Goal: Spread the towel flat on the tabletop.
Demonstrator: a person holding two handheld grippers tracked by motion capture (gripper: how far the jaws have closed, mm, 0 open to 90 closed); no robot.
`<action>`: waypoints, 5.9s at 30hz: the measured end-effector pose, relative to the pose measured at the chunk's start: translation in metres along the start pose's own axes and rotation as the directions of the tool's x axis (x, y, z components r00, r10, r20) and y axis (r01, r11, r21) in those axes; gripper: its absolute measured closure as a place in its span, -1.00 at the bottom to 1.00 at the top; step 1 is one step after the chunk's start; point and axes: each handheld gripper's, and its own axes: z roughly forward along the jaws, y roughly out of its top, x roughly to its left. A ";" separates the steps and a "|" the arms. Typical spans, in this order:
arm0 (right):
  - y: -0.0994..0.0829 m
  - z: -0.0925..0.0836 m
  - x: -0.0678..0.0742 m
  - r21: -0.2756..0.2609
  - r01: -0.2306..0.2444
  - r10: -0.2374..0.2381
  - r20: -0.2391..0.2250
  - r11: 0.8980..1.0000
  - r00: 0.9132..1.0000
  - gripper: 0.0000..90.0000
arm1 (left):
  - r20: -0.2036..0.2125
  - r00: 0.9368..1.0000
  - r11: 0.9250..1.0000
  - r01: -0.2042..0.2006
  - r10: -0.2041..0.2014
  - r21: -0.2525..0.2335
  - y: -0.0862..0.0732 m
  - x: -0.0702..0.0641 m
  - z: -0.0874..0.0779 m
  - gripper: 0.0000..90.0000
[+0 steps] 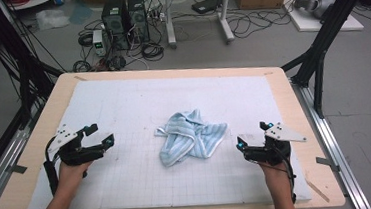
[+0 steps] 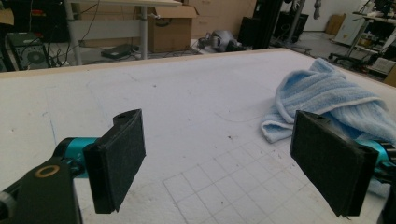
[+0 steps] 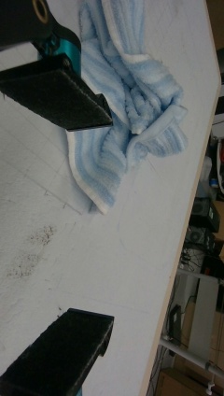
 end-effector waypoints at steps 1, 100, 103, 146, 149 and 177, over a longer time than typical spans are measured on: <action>0.000 0.000 0.000 0.004 -0.002 0.002 -0.003 1.000 1.000 -0.89 | -0.002 1.000 1.000 0.000 0.000 0.003 0.000 0.000 0.000 -0.59; -0.004 0.025 0.023 0.102 0.019 -0.007 -0.116 0.995 0.993 -0.89 | 0.216 0.973 0.993 0.065 -0.086 0.101 0.038 -0.071 0.099 0.74; -0.001 0.032 0.032 0.106 0.034 -0.018 -0.143 0.994 0.990 -0.89 | 0.182 0.978 0.993 0.085 -0.099 0.084 0.038 -0.054 0.084 0.74; 0.018 0.110 0.144 0.175 0.348 -0.244 -0.436 0.921 0.866 0.92 | 0.088 0.996 0.992 -0.004 -0.007 0.123 0.007 -0.014 0.045 0.71; 0.030 0.109 0.132 0.155 0.299 -0.213 -0.412 0.942 0.886 0.93 | 0.093 0.996 0.994 0.000 -0.010 0.113 0.007 -0.016 0.045 0.71; 0.076 0.196 0.053 0.367 0.201 -0.224 0.019 0.908 0.975 0.92 | 0.100 0.994 0.987 -0.061 0.046 0.148 0.003 -0.032 0.060 0.29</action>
